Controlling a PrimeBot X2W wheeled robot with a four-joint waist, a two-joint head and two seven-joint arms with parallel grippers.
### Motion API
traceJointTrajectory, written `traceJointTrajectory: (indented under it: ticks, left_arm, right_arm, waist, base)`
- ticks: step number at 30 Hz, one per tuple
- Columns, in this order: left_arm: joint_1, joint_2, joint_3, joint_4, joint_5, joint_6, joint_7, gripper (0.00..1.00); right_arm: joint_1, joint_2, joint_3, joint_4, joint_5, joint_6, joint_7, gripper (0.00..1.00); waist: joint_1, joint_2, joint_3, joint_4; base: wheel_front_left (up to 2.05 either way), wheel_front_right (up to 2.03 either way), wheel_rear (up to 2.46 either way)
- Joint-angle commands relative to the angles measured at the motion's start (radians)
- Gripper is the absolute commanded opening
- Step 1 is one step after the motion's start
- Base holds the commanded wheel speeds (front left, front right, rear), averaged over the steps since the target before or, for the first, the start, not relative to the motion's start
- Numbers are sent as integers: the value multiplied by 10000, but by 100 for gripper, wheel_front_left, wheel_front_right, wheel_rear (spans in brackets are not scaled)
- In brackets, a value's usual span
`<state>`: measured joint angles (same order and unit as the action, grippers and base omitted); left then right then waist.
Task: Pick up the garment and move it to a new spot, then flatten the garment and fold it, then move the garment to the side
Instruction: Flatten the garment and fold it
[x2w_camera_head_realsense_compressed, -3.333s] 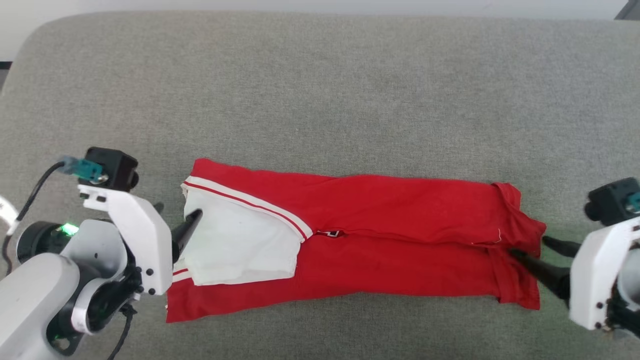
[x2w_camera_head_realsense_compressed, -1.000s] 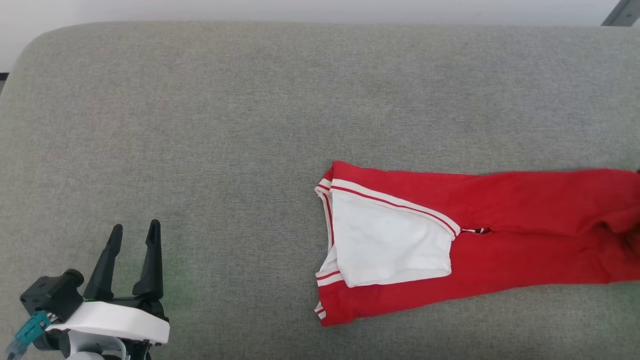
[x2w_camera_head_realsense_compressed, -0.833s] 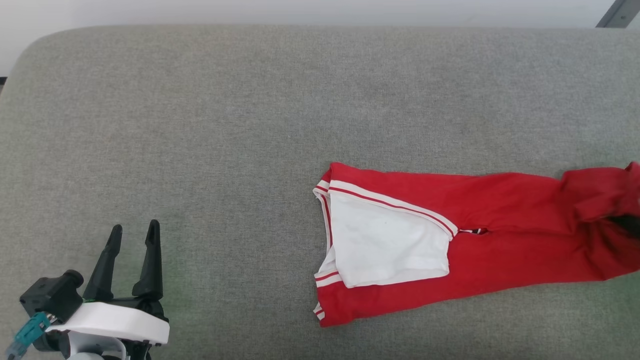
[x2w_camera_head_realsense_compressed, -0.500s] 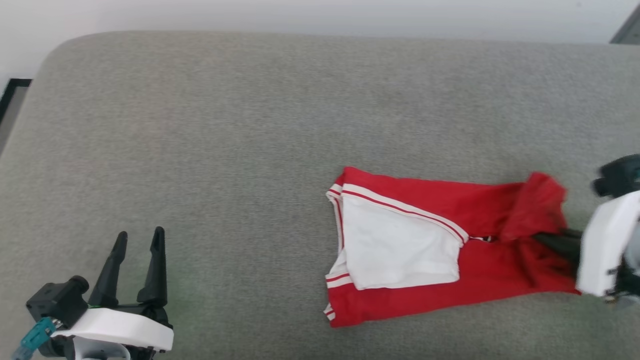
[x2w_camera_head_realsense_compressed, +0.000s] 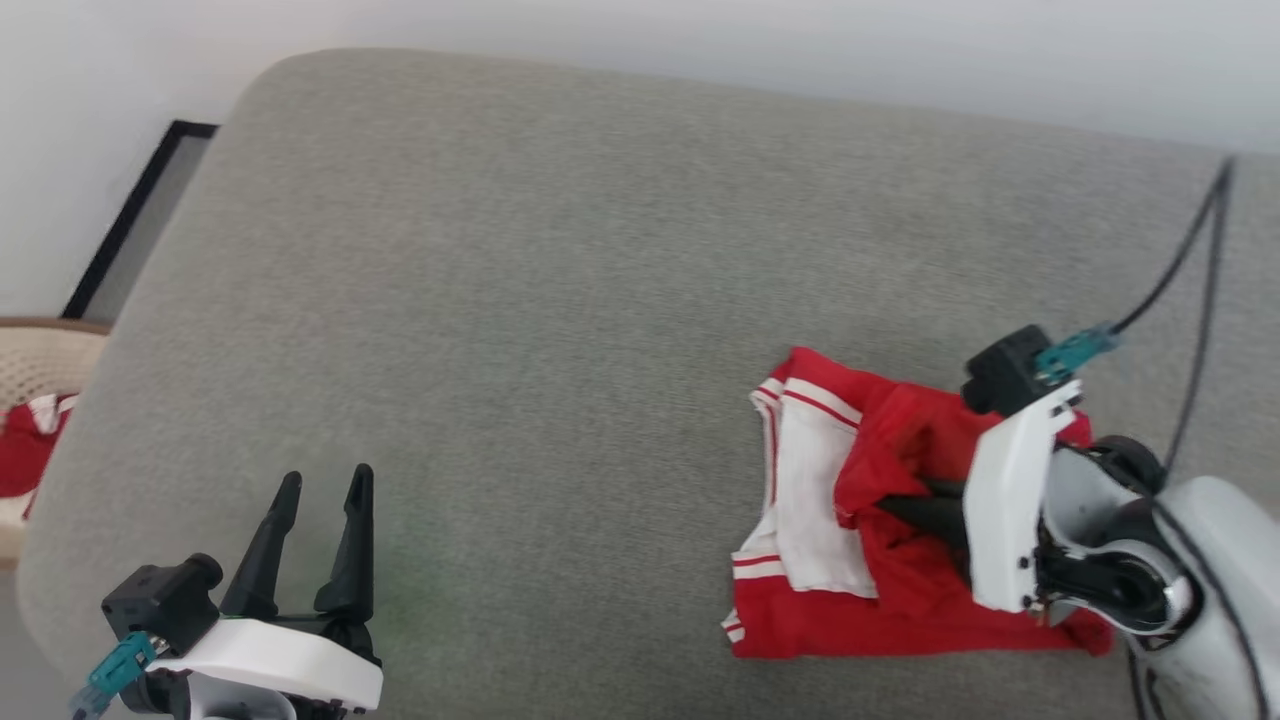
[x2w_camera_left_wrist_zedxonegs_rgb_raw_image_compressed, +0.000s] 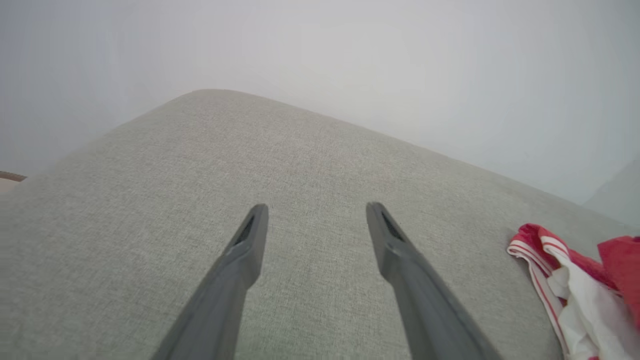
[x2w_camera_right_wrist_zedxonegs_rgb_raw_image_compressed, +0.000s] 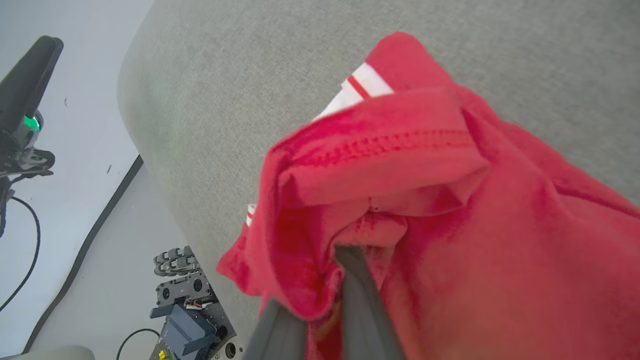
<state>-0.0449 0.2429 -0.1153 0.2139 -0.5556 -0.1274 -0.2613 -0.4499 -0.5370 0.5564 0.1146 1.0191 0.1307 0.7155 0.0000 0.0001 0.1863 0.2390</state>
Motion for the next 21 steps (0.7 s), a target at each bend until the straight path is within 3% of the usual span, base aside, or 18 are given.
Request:
traceJointTrajectory:
  ticks: [1, 4, 5, 6, 13, 21]
  left_arm:
    - [-151, -12, -23, 7, -59, -26, -48, 100]
    - [-152, -18, -43, 15, -100, -28, -49, 100]
    - [-151, -22, -42, 10, -114, -28, -49, 100]
    - [-142, -33, -25, 5, -138, -28, -49, 100]
    - [60, 6, 232, -90, -201, -28, -48, 100]
    - [176, 95, 464, -198, -174, -29, -50, 100]
  right_arm:
    - [-187, 47, 152, 139, -58, 0, -79, 0]
    - [-468, 149, 551, 463, -45, 0, -260, 0]
    - [-578, 154, 658, 522, -80, 0, -381, 34]
    - [-654, 167, 751, 594, -53, 0, -457, 100]
    - [-1005, -189, 932, 569, 106, 0, -858, 100]
    - [-848, -686, 466, 112, 212, 0, -1679, 100]
  waist:
    - [0, -1, -20, 178]
    - [0, -1, -16, 272]
    - [0, -1, -18, 287]
    - [0, -1, -22, 291]
    - [0, -1, -129, -4]
    - [0, -1, -302, -580]
  base:
    - [0, 0, 0]
    - [0, 0, 0]
    - [0, 0, 0]
    - [0, 0, 0]
    - [0, 0, 0]
    - [0, 0, 0]
